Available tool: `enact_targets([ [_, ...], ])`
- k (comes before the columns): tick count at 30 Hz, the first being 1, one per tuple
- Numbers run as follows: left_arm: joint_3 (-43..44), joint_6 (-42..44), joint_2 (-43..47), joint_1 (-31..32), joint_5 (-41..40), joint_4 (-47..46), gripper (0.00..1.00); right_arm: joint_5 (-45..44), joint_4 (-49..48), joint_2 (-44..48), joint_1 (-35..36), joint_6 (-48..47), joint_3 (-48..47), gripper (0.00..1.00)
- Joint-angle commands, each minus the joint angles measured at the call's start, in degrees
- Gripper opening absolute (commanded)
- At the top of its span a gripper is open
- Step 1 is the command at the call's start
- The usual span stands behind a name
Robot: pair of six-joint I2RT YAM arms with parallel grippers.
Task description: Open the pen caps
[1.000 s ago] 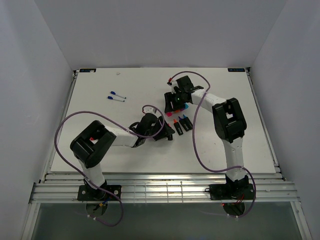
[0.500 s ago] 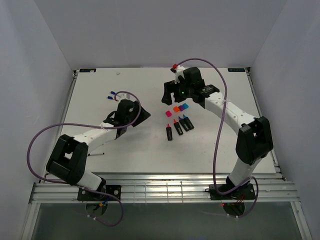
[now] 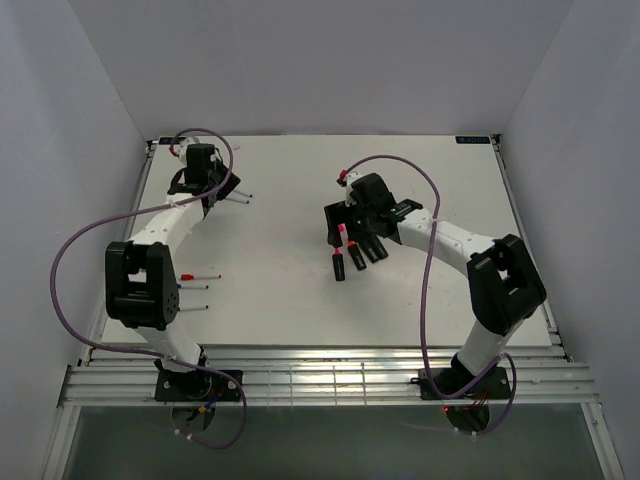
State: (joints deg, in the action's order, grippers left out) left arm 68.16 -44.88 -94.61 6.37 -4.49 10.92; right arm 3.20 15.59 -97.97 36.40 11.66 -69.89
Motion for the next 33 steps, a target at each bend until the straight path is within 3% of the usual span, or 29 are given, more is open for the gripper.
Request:
enact_targets([
  [1, 7.8, 2.9, -5.5, -1.4, -2.6, 5.1, 0.39, -2.8, -2.9, 3.1, -0.2, -0.1, 0.5, 0.94],
  [10, 25.8, 4.9, -20.5, -3.4, -7.8, 12.6, 0.36, -2.9, -5.3, 10.1, -0.2, -0.2, 4.9, 0.99],
  [13, 29.8, 4.5, -24.2, -3.8, -7.5, 14.0, 0.41, -2.8, -6.2, 10.5, -0.2, -0.7, 6.3, 0.99],
  [33, 41.6, 4.9, -35.8, -5.2, -8.6, 17.3, 0.47, -2.8, -7.8, 9.0, -0.3, -2.1, 7.0, 0.99],
])
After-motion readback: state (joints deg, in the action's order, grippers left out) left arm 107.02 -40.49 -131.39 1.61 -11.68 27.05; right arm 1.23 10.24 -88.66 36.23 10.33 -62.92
